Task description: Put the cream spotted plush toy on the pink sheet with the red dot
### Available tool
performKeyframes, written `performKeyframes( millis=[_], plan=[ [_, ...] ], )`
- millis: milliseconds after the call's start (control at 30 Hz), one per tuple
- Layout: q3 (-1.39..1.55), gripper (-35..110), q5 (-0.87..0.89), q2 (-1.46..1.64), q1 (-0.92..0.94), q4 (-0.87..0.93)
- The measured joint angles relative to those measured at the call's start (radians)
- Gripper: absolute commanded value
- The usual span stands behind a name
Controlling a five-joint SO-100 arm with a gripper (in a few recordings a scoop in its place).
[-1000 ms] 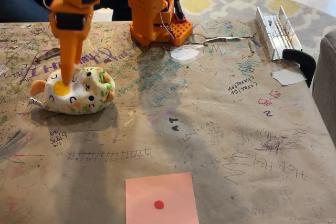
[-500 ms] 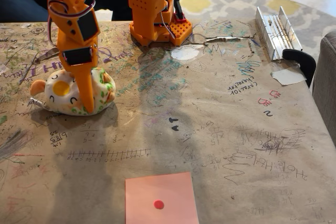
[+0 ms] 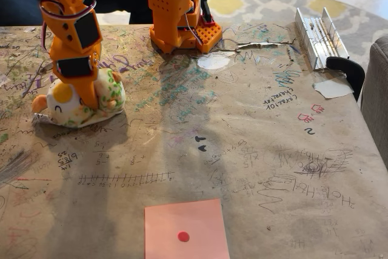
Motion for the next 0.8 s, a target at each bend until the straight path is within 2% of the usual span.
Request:
performKeyframes(
  millis=[200, 367, 533, 800],
  plan=[
    [0.181, 0, 0.184, 0.446, -0.114, -0.043],
    [0.175, 0, 0.376, 0.973, -0.39, 0.029],
    [-0.034, 0, 0.514, 1.401, -0.657, 0.224],
    [-0.402, 0, 0.5, 1.816, -0.735, 0.428]
  ],
)
